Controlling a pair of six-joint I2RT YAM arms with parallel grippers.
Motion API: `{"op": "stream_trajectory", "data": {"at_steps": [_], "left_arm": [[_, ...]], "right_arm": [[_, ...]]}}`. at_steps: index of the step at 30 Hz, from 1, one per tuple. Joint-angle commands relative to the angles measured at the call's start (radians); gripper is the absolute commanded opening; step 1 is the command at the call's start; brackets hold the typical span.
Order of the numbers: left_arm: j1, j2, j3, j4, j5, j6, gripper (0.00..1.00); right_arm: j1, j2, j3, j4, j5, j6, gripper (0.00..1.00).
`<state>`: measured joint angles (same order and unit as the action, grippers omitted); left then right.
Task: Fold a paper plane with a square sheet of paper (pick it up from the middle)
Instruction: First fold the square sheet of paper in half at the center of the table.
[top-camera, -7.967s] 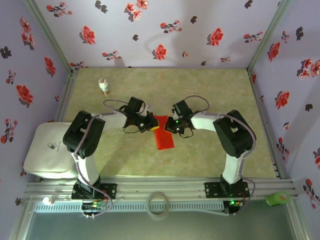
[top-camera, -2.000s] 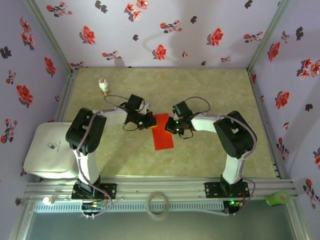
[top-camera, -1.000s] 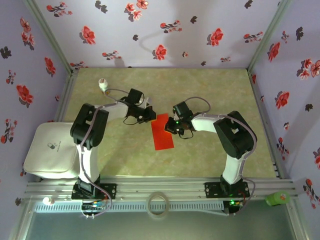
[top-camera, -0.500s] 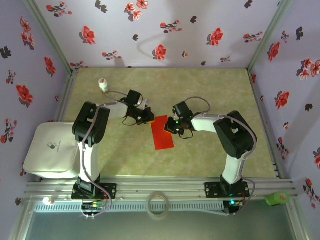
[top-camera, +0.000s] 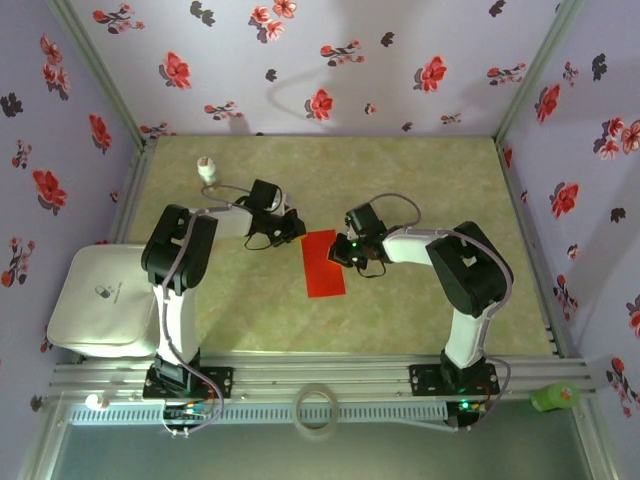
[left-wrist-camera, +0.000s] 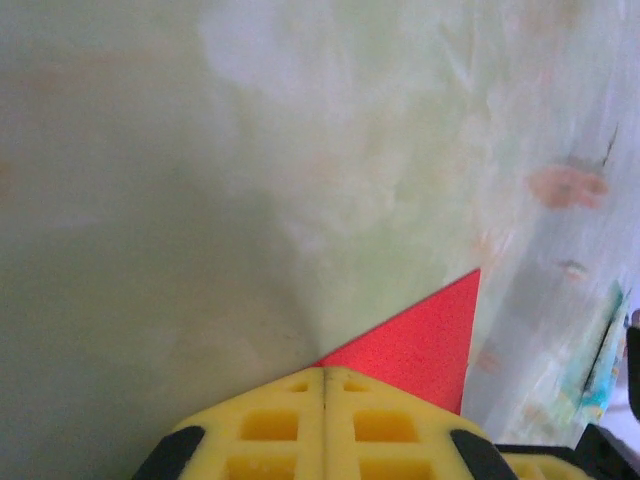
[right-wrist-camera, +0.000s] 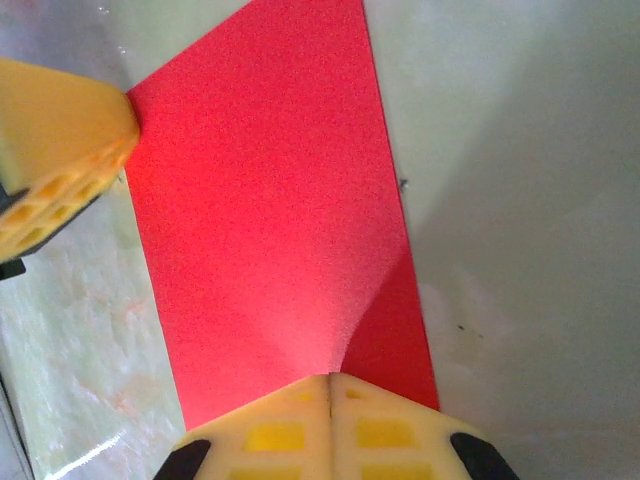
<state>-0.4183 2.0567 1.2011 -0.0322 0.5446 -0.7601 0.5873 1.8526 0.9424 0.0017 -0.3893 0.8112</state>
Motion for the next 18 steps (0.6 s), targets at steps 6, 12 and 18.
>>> {"op": "stream_trajectory", "data": {"at_steps": [6,12,18], "left_arm": [[0.062,-0.011,-0.028,0.048,-0.167,-0.066,0.02],[0.054,-0.123,-0.048,0.036,-0.142,-0.053,0.04],[0.019,-0.253,-0.121,-0.006,-0.056,-0.038,0.05]], "right_arm": [[0.005,0.06,-0.069,-0.155,0.057,-0.023,0.0],[0.005,0.052,-0.079,-0.135,0.056,-0.011,0.0],[0.005,0.053,-0.062,-0.15,0.059,-0.018,0.0]]}}
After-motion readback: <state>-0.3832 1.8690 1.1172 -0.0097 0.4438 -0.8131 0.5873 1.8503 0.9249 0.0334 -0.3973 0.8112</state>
